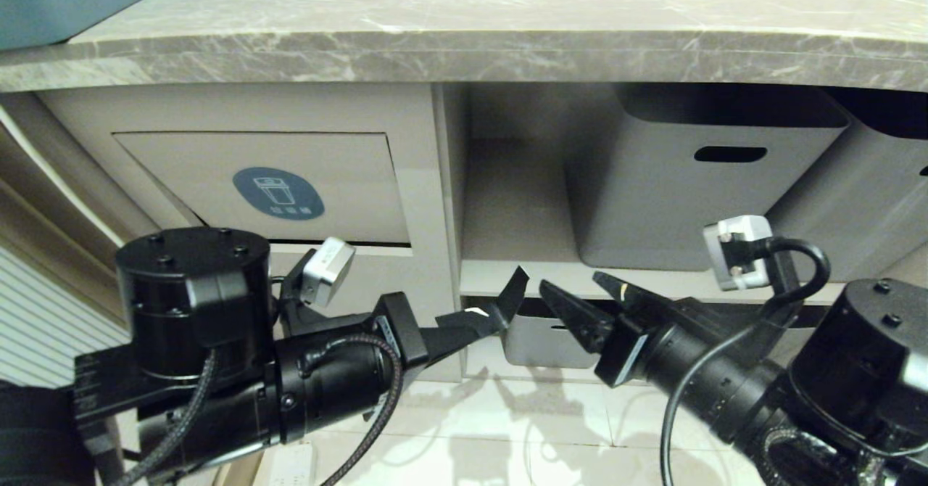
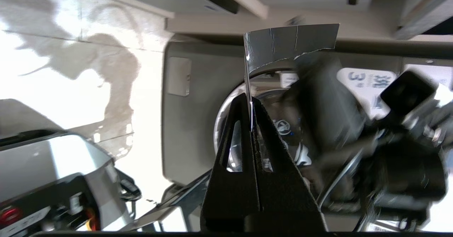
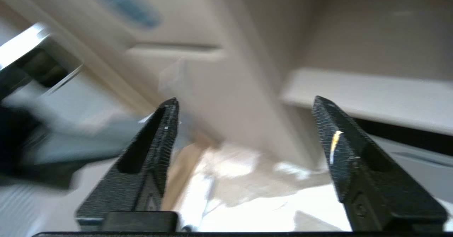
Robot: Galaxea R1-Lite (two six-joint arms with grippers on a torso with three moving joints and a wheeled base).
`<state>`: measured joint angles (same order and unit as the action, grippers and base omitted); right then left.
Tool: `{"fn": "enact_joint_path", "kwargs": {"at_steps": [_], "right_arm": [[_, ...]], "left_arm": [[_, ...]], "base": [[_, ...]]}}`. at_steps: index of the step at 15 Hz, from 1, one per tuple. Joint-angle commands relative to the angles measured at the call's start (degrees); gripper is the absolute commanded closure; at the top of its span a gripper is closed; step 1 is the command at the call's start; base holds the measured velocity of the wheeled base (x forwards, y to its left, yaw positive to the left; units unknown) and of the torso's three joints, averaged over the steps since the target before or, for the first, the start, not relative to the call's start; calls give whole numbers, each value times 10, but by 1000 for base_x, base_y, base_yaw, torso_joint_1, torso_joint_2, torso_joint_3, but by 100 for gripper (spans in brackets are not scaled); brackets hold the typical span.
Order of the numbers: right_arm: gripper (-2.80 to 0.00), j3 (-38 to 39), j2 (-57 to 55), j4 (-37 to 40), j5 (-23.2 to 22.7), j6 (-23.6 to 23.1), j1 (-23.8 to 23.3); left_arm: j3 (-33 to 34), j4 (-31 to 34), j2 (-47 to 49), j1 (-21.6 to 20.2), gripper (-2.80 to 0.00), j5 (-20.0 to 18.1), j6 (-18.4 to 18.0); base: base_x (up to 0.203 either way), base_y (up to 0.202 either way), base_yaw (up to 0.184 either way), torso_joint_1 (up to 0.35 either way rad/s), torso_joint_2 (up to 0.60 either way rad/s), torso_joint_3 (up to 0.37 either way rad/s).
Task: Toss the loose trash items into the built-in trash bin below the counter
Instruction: Hand it to the other hand
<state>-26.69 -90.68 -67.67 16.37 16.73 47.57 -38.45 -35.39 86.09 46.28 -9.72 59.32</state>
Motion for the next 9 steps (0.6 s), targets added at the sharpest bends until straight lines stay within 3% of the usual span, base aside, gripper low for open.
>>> {"fn": "enact_joint_path", "kwargs": {"at_steps": [1, 4, 5, 7, 9], "right_arm": [[-280, 25, 46, -4, 2, 0, -46], [-280, 128, 130, -4, 3, 2, -130], [0, 171, 168, -3, 6, 2, -156], [0, 245, 244, 2, 12, 4, -216], [0, 261, 334, 52, 23, 9, -292]], "left_arm": [[16, -2, -15, -1, 0, 0, 3], [57, -2, -43, -6, 0, 0, 3], [67, -2, -51, -6, 0, 0, 2], [71, -2, -66, -9, 0, 0, 2], [75, 2, -98, -18, 0, 3, -8]], "base": [[0, 0, 0, 0, 0, 0], [0, 0, 0, 0, 0, 0], [0, 0, 0, 0, 0, 0], [0, 0, 0, 0, 0, 0], [0, 0, 0, 0, 0, 0]]}}
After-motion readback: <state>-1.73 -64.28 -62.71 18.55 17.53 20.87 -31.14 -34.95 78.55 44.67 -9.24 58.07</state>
